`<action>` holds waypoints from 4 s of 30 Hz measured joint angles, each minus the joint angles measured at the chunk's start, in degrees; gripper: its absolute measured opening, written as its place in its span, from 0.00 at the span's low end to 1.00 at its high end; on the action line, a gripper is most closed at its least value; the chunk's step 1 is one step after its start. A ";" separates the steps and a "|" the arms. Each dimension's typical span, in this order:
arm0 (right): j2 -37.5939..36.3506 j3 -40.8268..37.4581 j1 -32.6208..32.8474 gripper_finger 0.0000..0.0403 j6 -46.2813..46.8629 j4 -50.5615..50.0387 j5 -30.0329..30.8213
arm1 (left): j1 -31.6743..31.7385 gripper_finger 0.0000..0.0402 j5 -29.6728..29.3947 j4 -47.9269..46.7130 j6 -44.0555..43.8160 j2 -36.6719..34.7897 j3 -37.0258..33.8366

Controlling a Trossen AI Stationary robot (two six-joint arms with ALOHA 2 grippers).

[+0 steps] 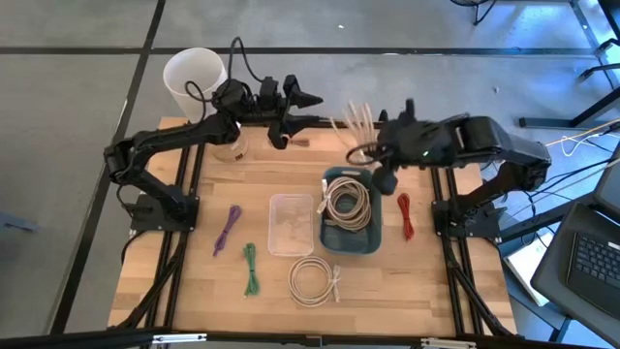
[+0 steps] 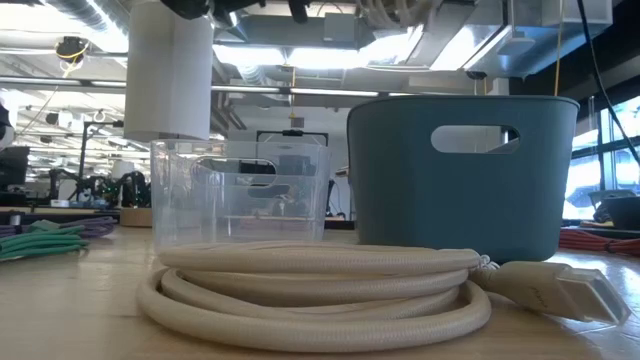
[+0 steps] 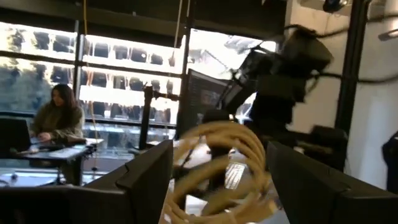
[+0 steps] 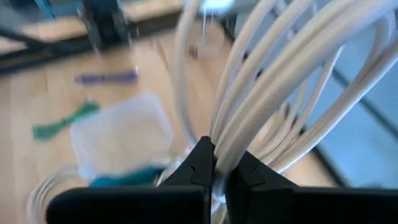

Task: Pick & Place USB Port
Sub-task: Put the light brown HDMI cable into the blue bin

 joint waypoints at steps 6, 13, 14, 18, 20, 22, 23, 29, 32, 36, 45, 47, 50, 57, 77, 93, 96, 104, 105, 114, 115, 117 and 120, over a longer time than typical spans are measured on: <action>0.44 -8.19 2.79 0.03 10.71 -1.16 -7.46 | 1.54 0.61 -0.61 -0.09 1.52 -0.19 0.00; 0.44 -21.00 4.29 0.03 20.76 5.32 -17.22 | 3.42 0.60 -1.01 -0.30 1.23 -0.19 0.00; 0.44 -22.52 4.45 0.03 21.61 7.16 -18.46 | 3.62 0.60 -1.00 -0.28 1.23 -0.19 0.00; 0.44 -27.02 5.44 0.03 24.04 14.13 -20.63 | 4.40 0.60 -1.31 -0.32 0.63 -0.19 0.00; 0.44 -28.35 5.56 0.03 24.46 14.64 -20.61 | 4.36 0.60 -1.29 -0.32 0.50 -0.19 0.00; 0.46 -28.53 5.56 0.03 25.42 14.22 -19.01 | 4.28 0.60 -1.16 -0.32 0.06 -0.19 0.00; 0.44 -28.53 5.53 0.03 25.42 14.14 -17.56 | 4.27 0.60 -1.05 -0.32 -0.20 -0.19 0.00; 0.63 -28.53 5.51 0.03 25.35 10.70 -13.34 | 4.31 0.60 -1.09 -0.16 -0.42 -0.15 -0.02; 1.67 -29.30 5.49 0.03 25.34 8.49 -13.17 | 4.31 0.60 -1.07 -0.10 -0.41 -0.15 -0.02; 1.84 -33.36 5.45 0.03 25.38 12.67 -13.45 | 4.22 0.60 -0.93 -0.10 -0.45 -0.15 -0.02; 1.91 -47.68 5.45 0.03 28.15 26.10 -20.12 | 3.86 0.60 -0.65 -0.06 -1.97 -0.15 -0.02; 1.91 -51.57 5.45 0.03 28.81 31.76 -23.18 | 3.75 0.60 -0.65 -0.03 -1.95 -0.15 -0.02; 1.85 -56.47 5.45 0.03 30.40 39.74 -26.49 | 3.39 0.60 -0.65 0.14 -1.94 -0.15 -0.04; 1.60 -58.62 5.45 0.16 31.83 41.33 -25.75 | 3.39 0.60 -0.63 0.38 -1.93 -0.23 -0.07; 2.04 -42.79 5.98 0.45 23.89 21.29 -0.54 | 0.09 0.60 3.42 -5.44 1.84 -6.96 0.22; 1.86 -18.95 5.93 0.33 22.00 -15.54 25.90 | -38.20 0.60 -27.93 -47.60 2.06 -19.46 0.42; 0.90 -16.64 5.76 0.33 17.90 -15.46 28.39 | -45.06 0.60 -31.58 -51.77 -4.11 -15.87 0.31; -5.38 -13.50 1.93 0.33 11.33 -15.42 30.61 | -53.84 0.60 -35.48 -50.23 -18.79 -3.75 0.31; -6.38 -13.45 1.47 0.33 10.76 -15.33 30.63 | -54.41 0.60 -35.86 -50.33 -20.17 -2.20 0.31; -13.56 -13.47 0.86 0.33 6.40 -11.76 13.76 | -55.71 0.60 -33.59 -51.09 -27.60 8.67 0.31; -13.96 -13.47 1.14 0.33 6.23 -11.84 10.79 | -55.71 0.60 -32.30 -52.14 -27.86 9.32 0.31; -14.66 -13.47 1.94 0.33 7.43 -12.67 7.51 | -55.81 0.60 -28.92 -53.96 -27.90 10.60 0.31; -15.52 -13.47 3.45 0.33 10.65 -13.75 7.07 | -56.49 0.60 -23.81 -56.68 -26.55 12.45 0.31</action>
